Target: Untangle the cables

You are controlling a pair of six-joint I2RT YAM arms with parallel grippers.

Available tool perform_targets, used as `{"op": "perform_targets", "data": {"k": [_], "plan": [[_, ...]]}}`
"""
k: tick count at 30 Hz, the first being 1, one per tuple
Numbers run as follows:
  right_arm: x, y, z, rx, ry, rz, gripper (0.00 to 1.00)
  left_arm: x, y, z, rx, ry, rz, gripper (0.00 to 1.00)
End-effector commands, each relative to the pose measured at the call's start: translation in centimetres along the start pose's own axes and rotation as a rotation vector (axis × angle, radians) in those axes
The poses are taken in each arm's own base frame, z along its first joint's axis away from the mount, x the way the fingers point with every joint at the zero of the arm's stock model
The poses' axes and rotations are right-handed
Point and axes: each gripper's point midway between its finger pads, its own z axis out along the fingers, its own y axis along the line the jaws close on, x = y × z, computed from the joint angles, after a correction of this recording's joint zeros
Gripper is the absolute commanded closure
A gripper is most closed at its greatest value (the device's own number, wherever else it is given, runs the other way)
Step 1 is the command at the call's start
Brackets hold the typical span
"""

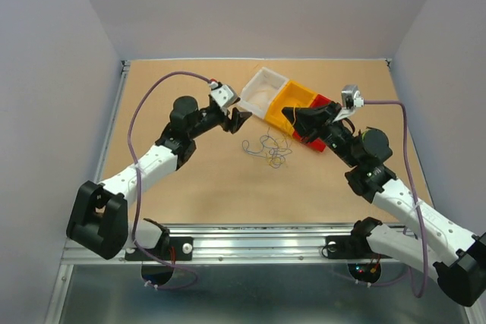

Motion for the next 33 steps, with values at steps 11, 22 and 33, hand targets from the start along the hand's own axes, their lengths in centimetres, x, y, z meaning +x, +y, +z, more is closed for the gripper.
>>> {"op": "perform_targets", "data": {"k": [11, 22, 33], "plan": [[-5.6, 4.5, 3.3, -0.152, -0.067, 0.070, 0.99, -4.9, -10.6, -6.4, 0.426, -0.376, 0.152, 0.20], [-7.3, 5.9, 5.0, -0.214, -0.087, 0.116, 0.99, -1.4, -13.3, -4.8, 0.569, -0.344, 0.198, 0.15], [-9.0, 7.2, 5.9, -0.268, -0.113, 0.146, 0.99, 1.0, -12.0, -0.5, 0.524, -0.263, 0.134, 0.35]]}}
